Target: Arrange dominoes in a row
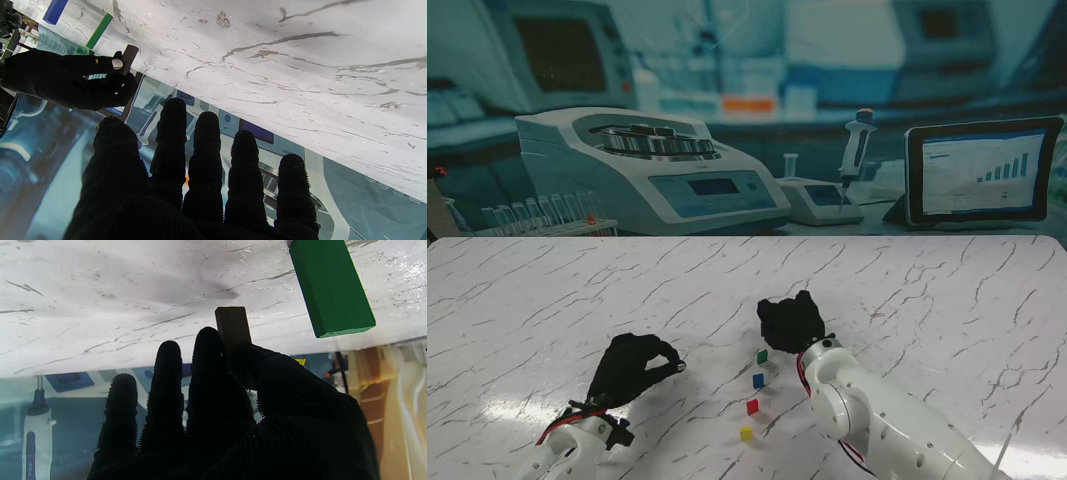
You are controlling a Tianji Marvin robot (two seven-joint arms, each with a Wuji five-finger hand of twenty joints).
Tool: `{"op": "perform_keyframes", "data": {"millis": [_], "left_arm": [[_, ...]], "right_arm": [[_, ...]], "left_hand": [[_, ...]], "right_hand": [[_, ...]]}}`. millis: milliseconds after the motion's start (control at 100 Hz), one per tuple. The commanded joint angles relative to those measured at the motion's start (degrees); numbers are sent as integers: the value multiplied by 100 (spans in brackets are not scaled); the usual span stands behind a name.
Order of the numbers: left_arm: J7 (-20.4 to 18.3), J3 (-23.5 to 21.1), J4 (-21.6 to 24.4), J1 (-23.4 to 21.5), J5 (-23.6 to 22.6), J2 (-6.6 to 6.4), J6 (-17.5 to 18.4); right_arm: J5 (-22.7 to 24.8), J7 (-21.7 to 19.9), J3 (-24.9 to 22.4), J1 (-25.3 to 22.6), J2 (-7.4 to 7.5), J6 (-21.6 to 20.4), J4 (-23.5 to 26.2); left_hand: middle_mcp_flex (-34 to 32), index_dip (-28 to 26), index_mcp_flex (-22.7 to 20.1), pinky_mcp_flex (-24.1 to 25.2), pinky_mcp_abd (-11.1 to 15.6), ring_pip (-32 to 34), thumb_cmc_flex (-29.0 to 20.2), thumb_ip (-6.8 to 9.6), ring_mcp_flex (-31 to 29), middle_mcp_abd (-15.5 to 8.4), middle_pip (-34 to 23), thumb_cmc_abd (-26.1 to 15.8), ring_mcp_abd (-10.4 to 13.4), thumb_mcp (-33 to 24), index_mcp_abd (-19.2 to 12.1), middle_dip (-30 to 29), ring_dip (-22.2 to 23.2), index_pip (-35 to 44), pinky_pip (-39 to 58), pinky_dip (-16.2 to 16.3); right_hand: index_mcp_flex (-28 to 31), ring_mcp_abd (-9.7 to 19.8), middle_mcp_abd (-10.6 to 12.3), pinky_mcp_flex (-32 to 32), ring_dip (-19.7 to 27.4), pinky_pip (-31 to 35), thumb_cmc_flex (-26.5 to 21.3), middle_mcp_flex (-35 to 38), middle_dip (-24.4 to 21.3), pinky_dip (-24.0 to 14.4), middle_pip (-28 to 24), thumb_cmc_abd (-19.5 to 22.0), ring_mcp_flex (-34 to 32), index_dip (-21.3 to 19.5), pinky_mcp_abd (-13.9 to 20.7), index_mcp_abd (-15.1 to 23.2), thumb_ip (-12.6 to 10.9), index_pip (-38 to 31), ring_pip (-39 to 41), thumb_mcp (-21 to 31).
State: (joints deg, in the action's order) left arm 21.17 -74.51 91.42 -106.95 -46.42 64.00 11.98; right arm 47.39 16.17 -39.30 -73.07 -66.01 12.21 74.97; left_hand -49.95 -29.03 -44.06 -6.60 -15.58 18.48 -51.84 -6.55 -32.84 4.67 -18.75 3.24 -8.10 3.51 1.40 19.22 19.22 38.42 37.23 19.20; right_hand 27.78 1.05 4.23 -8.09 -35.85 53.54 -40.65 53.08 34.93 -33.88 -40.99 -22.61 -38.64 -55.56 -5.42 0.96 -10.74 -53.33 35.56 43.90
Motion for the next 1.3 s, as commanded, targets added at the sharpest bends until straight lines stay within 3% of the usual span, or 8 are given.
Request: {"op": "perform_keyframes", "data": {"millis": [0,770,1290], "left_arm": [[-60,4,16,-39,32,37,151],[-67,-8,15,-38,31,37,143],[-62,-7,-3,-26,31,37,136]], "right_arm": [[-24,17,29,-25,-63,1,3],[-66,-33,35,-48,-56,-48,14],[-60,-173,-127,-152,0,-139,158]], "left_hand": [[-16,39,-61,76,-94,58,23,24,-40,-156,-17,-54,165,34,-151,64,37,-9,151,92],[-19,38,-59,75,-87,57,6,22,-32,-148,-21,-55,154,35,-145,64,37,-8,143,88],[-29,40,-67,73,-90,57,-5,15,-40,-154,-23,-53,160,39,-157,67,37,6,149,91]], "right_hand": [[-106,65,1,83,56,-25,-134,-35,7,43,45,167,148,67,-120,42,263,49,18,-66],[-44,48,-65,48,65,-25,-189,13,-41,43,195,155,144,232,-124,15,402,163,29,-229],[-104,-218,-328,94,65,-115,81,-125,-207,75,588,105,317,641,-251,-196,260,520,-31,-180]]}}
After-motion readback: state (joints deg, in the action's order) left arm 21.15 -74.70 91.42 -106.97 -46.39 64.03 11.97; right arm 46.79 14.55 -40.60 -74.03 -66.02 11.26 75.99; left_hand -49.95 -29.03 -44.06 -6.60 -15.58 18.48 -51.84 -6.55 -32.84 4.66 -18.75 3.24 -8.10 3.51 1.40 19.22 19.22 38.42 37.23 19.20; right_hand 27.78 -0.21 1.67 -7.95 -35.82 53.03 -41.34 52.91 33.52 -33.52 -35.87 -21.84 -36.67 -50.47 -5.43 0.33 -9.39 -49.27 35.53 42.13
